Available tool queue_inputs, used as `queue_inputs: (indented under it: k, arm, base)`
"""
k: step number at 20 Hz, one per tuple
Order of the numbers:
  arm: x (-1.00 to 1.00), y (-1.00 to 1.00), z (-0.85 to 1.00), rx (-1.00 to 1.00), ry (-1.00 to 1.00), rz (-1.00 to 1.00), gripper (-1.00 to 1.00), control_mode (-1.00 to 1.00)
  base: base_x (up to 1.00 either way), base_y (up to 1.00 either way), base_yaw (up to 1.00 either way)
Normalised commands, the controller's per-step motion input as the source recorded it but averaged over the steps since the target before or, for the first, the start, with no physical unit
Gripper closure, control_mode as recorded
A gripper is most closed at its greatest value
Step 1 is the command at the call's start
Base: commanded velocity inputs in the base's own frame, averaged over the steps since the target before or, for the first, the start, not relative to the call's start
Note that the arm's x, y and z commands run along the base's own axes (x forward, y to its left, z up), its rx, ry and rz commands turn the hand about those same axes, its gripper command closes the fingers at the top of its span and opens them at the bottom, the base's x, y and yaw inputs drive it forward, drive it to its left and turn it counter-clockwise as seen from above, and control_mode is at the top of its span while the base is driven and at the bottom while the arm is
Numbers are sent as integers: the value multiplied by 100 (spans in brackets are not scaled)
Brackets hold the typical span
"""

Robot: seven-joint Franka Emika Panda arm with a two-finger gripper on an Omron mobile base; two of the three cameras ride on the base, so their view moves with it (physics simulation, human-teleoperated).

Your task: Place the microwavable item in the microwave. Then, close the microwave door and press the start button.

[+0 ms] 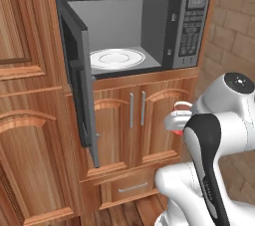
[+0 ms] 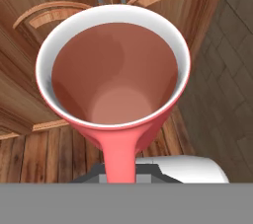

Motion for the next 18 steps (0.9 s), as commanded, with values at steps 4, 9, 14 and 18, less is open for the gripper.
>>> queue_inputs:
  k: [4,9,14,18]
  arm:
    - [0,0,0,0,0,0,100,100]
    - [0,0,0,0,0,0,100,100]
    - [0,0,0,0,0,0,100,100]
    - [0,0,0,0,0,0,100,100]
  base:
    - [25,-11,27]
    - [31,-12,24]
    - [32,-11,22]
    - [19,-7,16]
